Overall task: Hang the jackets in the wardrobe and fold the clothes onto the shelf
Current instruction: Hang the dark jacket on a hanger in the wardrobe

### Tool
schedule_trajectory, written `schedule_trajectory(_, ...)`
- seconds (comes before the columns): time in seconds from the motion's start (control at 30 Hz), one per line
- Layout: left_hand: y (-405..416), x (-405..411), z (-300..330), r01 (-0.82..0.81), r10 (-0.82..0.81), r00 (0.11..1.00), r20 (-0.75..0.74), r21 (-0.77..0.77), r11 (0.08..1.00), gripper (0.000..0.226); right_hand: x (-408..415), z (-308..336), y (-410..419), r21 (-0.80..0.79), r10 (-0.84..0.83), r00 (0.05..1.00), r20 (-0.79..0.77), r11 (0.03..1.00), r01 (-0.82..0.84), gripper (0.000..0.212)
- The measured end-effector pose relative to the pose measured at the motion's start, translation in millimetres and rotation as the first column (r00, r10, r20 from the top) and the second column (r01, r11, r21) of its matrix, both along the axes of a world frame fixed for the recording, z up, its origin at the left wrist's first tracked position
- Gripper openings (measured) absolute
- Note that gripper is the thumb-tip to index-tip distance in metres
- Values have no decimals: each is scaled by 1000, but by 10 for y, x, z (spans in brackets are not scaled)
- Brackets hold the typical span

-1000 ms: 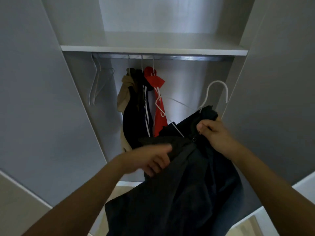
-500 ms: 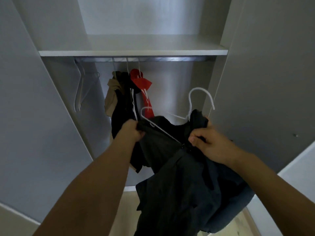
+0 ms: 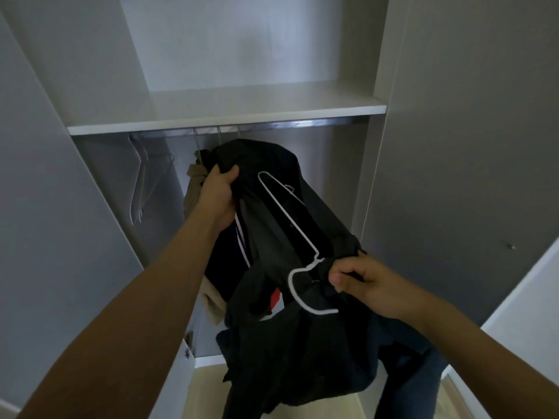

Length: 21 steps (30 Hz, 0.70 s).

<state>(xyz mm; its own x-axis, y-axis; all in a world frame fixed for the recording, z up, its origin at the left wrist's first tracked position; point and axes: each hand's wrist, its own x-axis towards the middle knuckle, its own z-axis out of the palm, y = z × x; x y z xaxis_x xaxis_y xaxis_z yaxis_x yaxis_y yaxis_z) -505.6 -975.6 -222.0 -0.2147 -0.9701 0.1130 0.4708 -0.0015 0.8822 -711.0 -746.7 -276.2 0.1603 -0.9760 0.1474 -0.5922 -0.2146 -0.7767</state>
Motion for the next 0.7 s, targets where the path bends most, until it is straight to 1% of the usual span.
schedule_trajectory(0.07, -25, 46, 83, -4, 4, 997, -76, 7, 1000, 26, -78, 27, 30, -119, -77, 995, 71, 989, 85, 23)
schedule_trajectory(0.13, -22, 36, 161, 6, -1, 992, -123, 38, 999, 29, -162, 63, 5, -269, -233, 969, 78, 931, 245, 25)
schedule_trajectory(0.2, -46, -23, 222, 0, 3, 997, -75, 46, 999, 29, -214, 110, -44, -336, -374, 925, 63, 865, 372, 25)
schedule_trajectory(0.27, -94, -73, 253, -36, 36, 999, 3, 75, 997, 30, -202, 152, -80, -331, -430, 901, 50, 845, 421, 22)
schedule_trajectory(0.33, -166, -80, 204, -81, 67, 995, 74, 206, 975, 36, -137, 179, -99, -298, -387, 921, 33, 876, 379, 24)
schedule_trajectory(0.37, -194, -70, 159, -97, 82, 995, 61, 289, 953, 38, -77, 192, -98, -287, -346, 938, 27, 896, 339, 27)
schedule_trajectory(0.43, -214, -63, 57, -124, 145, 989, -17, 433, 893, 39, 52, 189, -89, -260, -266, 964, 10, 930, 259, 31)
schedule_trajectory(0.5, -193, -67, -9, -122, 160, 987, -30, 516, 848, 38, 121, 159, -80, -203, -205, 979, -8, 959, 199, 33)
schedule_trajectory(0.57, -101, -113, -30, -68, 87, 996, -15, 497, 865, 39, 108, 113, -51, -103, -182, 983, -6, 978, 181, 35)
schedule_trajectory(0.6, -8, -155, -8, -31, 34, 999, 2, 449, 893, 40, 79, 93, -34, -56, -188, 982, -6, 981, 187, 35)
schedule_trajectory(0.63, 109, -205, 21, 1, -9, 1000, 21, 362, 932, 39, 44, 74, -24, -20, -205, 979, -5, 979, 205, 34)
schedule_trajectory(0.67, 239, -268, 63, 24, -41, 997, 66, 241, 970, 37, 7, 54, -18, 6, -231, 973, 1, 973, 231, 34)
schedule_trajectory(0.7, 387, -332, 102, 66, -81, 989, 120, 125, 990, 36, -31, 28, -15, 27, -262, 965, 18, 965, 262, 33)
